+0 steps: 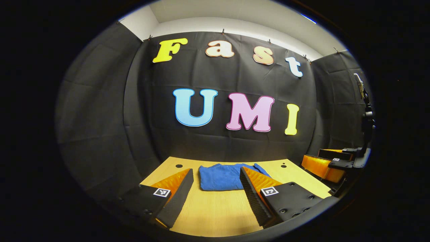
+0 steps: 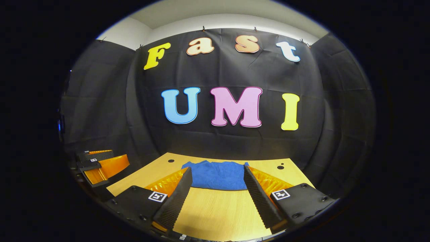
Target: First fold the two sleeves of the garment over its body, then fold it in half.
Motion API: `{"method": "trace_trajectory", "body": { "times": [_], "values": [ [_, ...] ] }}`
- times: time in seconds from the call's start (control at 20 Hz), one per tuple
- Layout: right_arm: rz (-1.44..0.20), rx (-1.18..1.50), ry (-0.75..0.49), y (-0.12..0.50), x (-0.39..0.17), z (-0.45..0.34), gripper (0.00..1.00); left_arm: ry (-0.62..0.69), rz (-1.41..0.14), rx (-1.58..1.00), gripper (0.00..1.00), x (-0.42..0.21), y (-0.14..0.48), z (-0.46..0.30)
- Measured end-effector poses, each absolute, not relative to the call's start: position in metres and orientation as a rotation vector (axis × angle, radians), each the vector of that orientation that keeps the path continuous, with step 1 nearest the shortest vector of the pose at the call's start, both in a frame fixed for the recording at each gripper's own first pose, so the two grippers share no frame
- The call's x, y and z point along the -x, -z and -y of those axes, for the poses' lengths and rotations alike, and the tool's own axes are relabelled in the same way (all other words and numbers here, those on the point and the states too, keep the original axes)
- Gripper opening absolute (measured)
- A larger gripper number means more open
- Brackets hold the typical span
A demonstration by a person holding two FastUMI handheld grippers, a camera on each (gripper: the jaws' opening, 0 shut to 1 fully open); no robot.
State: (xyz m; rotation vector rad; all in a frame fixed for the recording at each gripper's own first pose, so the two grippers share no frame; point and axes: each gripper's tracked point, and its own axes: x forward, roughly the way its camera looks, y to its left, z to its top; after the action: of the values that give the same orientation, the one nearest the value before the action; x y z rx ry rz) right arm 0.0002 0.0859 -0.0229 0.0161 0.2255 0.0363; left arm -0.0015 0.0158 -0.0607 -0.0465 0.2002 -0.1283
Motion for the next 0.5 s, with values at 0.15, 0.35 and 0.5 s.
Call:
{"method": "trace_trajectory", "body": {
  "times": [0.15, 0.35, 0.5],
  "values": [
    [-0.227, -0.022, -0.023, 0.0228, 0.0006, -0.0845, 0.96, 0.142, -0.201, 0.031, 0.81, 0.0005, 0.0638, -0.0132],
    [-0.227, -0.020, -0.014, 0.0237, 0.0011, -0.0854, 0.97, 0.157, -0.196, 0.029, 0.81, -0.0010, 0.0628, -0.0108],
    [-0.223, -0.017, -0.012, 0.0220, 0.0036, -0.0855, 0.97, 0.161, -0.192, 0.034, 0.80, -0.0010, 0.0619, -0.0105]
  ]
}}
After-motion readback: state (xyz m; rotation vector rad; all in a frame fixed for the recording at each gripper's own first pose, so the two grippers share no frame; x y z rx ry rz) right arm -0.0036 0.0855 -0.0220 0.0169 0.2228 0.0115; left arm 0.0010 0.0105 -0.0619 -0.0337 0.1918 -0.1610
